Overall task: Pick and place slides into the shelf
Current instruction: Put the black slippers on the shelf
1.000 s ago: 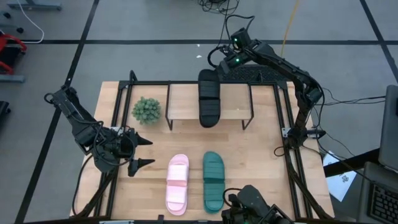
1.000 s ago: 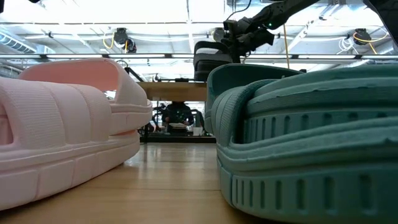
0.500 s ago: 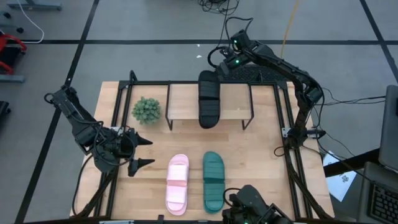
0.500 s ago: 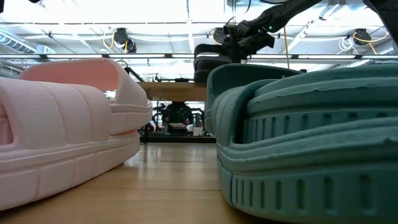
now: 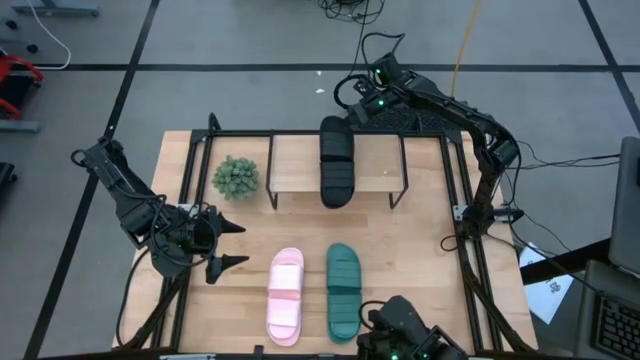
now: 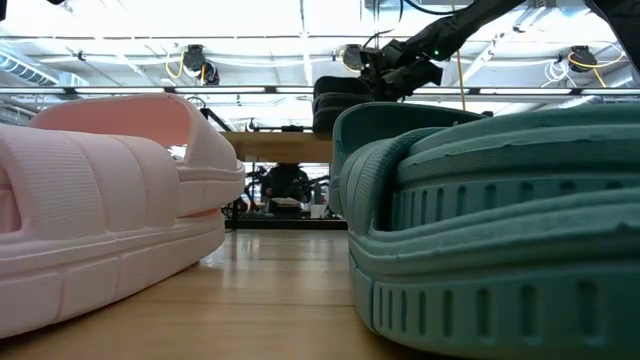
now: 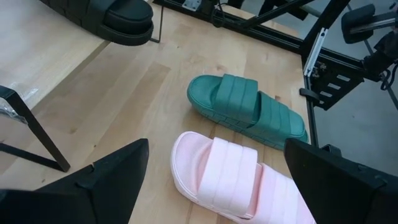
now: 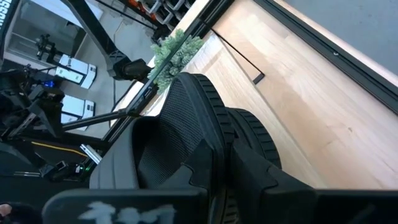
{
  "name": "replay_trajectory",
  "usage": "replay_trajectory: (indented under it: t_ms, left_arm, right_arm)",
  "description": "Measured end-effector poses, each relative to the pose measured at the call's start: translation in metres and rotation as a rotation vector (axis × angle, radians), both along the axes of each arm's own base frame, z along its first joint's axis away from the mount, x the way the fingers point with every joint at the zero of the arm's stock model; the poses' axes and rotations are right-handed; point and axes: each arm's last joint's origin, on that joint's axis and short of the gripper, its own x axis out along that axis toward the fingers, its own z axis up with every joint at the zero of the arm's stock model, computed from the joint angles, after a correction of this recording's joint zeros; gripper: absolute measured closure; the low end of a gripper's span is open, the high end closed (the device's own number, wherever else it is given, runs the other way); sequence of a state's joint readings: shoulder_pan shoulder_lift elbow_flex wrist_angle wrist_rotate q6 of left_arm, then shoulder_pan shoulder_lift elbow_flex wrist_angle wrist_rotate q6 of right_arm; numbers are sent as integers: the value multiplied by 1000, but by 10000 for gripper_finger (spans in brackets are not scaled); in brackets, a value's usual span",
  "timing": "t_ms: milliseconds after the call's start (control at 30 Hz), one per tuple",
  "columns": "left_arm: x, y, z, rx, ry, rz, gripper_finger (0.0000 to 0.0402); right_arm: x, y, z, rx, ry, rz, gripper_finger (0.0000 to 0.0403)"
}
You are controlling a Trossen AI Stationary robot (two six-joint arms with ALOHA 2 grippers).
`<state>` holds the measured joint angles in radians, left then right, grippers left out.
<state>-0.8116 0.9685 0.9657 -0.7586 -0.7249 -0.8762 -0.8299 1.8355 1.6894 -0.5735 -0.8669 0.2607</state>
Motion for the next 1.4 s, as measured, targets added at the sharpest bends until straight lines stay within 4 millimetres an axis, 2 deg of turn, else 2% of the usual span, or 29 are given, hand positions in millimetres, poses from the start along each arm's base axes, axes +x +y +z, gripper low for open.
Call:
replay_trajectory:
  t_ms: [400, 633, 767, 1200, 1400]
  left_arm:
    - [0, 0, 0, 1, 0, 0, 25]
    - [0, 0, 0, -2, -2, 0, 25]
    - [0, 0, 0, -2, -2, 0, 25]
    - [0, 0, 0, 15, 1, -10, 25]
    - [0, 0, 0, 6, 5, -14, 25]
  right_arm:
    - [0, -2, -3, -56, 26, -12, 380]
    - [10, -14, -34, -1, 78, -17, 382]
    - [13, -19, -45, 14, 80, -10, 384]
    - [14, -9, -31, -13, 76, -12, 383]
    - [14, -9, -32, -4, 82, -12, 381]
